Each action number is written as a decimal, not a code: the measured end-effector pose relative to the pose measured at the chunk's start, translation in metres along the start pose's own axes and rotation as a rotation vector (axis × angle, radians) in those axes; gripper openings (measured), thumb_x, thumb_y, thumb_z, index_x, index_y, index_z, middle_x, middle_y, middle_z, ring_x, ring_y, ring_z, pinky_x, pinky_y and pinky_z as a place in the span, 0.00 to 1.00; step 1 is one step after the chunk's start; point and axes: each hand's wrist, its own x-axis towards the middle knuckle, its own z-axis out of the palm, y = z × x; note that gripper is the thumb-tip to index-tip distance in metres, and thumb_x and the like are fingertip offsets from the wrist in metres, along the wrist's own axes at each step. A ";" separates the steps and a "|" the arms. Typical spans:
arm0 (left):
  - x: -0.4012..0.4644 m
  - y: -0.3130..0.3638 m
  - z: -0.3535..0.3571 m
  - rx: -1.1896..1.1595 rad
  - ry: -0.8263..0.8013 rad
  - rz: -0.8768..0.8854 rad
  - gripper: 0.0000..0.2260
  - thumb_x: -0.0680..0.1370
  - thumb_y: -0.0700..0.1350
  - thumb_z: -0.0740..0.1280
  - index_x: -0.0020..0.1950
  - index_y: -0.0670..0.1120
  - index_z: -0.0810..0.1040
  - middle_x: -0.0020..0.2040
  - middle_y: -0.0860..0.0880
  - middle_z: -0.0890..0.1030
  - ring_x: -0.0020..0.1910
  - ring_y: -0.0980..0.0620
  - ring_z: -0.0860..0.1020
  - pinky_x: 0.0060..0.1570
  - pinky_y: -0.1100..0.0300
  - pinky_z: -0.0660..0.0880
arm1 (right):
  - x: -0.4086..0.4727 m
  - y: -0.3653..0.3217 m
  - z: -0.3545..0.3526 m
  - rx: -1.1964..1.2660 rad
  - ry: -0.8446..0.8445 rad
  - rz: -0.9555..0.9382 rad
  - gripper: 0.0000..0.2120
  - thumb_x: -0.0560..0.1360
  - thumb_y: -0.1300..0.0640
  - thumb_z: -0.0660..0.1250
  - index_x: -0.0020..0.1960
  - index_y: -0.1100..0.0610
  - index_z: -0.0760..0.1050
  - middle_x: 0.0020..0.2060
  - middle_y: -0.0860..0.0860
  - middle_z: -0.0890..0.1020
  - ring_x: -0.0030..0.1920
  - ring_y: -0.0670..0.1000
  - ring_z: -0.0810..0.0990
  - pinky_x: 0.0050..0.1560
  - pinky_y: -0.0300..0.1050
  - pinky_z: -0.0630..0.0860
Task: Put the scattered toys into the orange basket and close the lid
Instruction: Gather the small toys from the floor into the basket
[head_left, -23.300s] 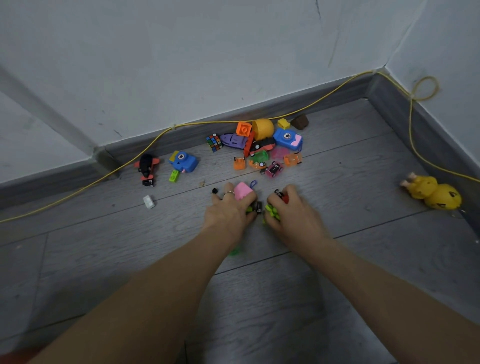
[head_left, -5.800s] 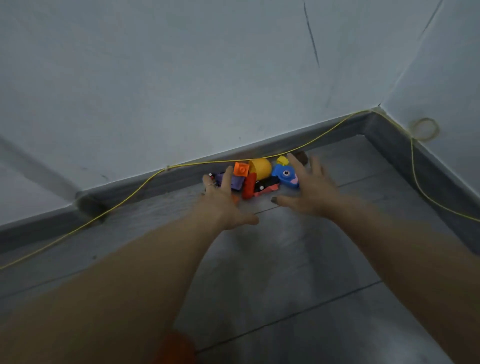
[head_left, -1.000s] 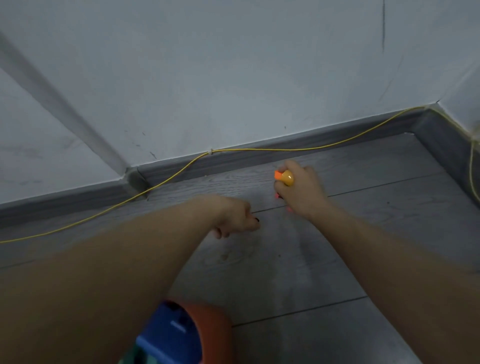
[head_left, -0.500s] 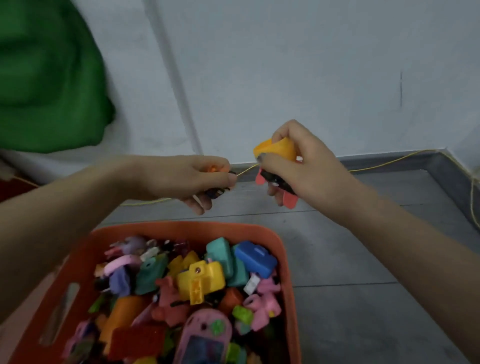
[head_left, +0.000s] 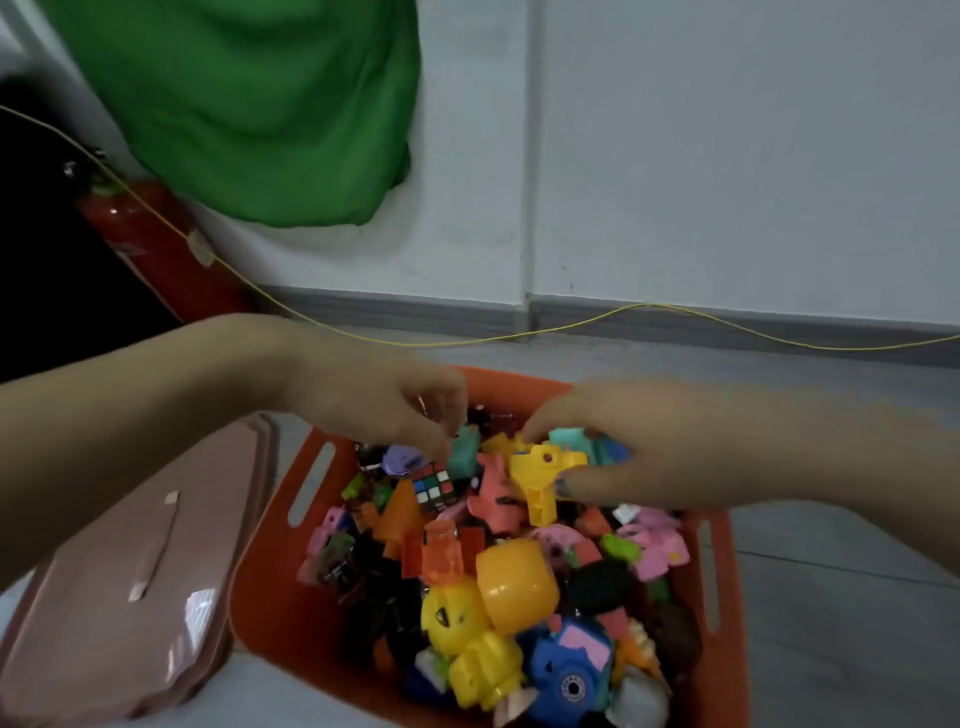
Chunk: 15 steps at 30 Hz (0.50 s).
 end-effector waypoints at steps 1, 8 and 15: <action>0.000 -0.008 -0.002 -0.030 0.048 0.016 0.04 0.78 0.51 0.69 0.50 0.59 0.75 0.45 0.59 0.79 0.41 0.63 0.77 0.40 0.70 0.72 | 0.007 -0.004 -0.011 -0.005 -0.013 0.005 0.21 0.77 0.42 0.64 0.69 0.39 0.68 0.62 0.43 0.75 0.59 0.45 0.75 0.59 0.42 0.71; 0.008 -0.069 -0.040 0.088 0.024 -0.174 0.10 0.80 0.54 0.65 0.57 0.51 0.73 0.54 0.46 0.80 0.50 0.48 0.79 0.51 0.53 0.77 | 0.086 -0.058 -0.046 -0.059 0.009 -0.043 0.15 0.78 0.46 0.64 0.63 0.47 0.75 0.54 0.47 0.80 0.49 0.50 0.77 0.53 0.45 0.76; 0.028 -0.159 -0.024 0.003 0.179 -0.367 0.15 0.81 0.52 0.63 0.61 0.43 0.73 0.49 0.47 0.77 0.43 0.49 0.75 0.41 0.57 0.73 | 0.179 -0.112 -0.040 0.048 0.093 0.052 0.15 0.77 0.54 0.64 0.63 0.53 0.76 0.56 0.54 0.80 0.54 0.55 0.79 0.52 0.44 0.76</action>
